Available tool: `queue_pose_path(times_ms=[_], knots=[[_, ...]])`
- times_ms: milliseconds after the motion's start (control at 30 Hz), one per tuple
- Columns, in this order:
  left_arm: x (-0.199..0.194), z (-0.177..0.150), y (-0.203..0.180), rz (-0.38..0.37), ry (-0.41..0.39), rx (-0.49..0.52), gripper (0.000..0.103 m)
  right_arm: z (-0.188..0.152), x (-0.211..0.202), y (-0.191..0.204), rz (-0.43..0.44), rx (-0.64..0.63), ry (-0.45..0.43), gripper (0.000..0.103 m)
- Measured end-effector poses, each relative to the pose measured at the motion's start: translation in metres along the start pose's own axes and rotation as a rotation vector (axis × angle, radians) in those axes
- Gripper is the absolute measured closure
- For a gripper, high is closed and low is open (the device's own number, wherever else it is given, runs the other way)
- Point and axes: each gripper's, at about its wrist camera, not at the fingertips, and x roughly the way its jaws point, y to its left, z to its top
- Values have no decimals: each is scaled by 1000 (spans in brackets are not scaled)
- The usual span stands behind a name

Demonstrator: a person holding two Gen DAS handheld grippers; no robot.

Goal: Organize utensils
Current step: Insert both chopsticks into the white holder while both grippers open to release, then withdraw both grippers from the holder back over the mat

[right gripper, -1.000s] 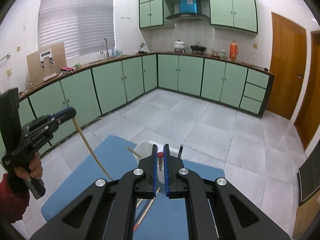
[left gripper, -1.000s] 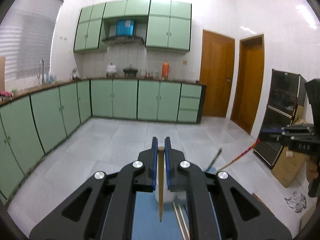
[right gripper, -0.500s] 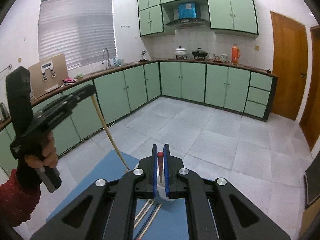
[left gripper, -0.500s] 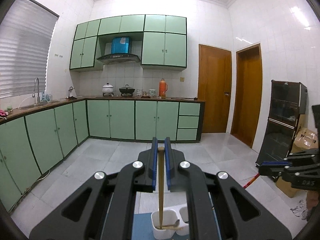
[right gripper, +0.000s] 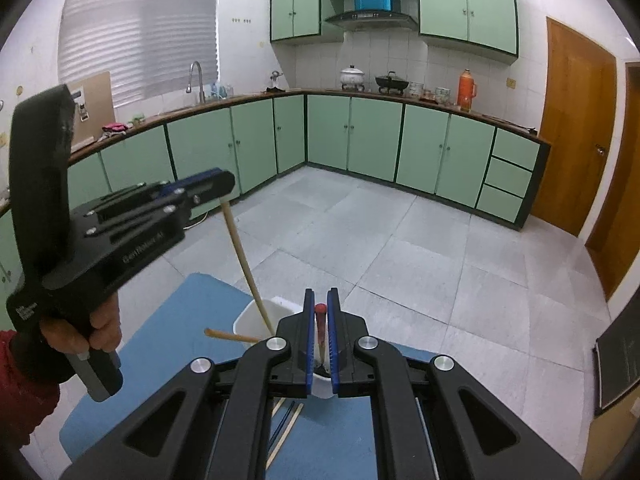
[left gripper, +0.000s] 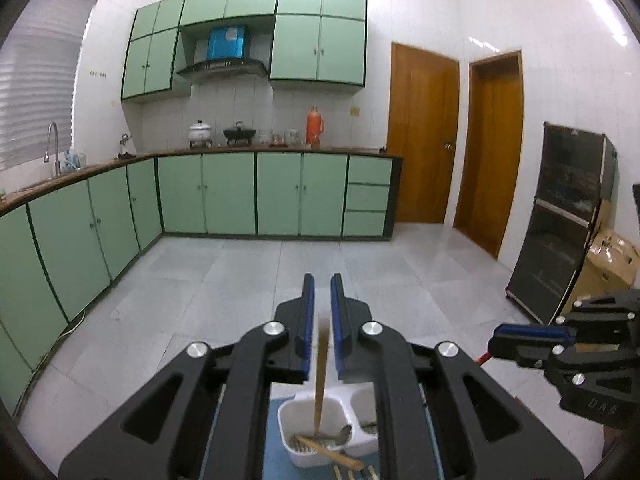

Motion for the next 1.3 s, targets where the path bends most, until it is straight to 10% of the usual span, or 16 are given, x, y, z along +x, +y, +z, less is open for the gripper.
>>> queue_pose_path(times_ms=[167,600,1133,1300], knots=[[-16,-7,13,-4,-5,-28,72,-8,-6,-6,1,26,-21,91],[-105,-68,35,105,-61,-61,17,-79,-65,-18,-116,146,-155,13],[-97,-223,42,168,330,-61,12,-238,-11,24,-144,280,145,7],[-98,-250,47,178,400,-58,12,-269,-2,51,-131,286,190,19]])
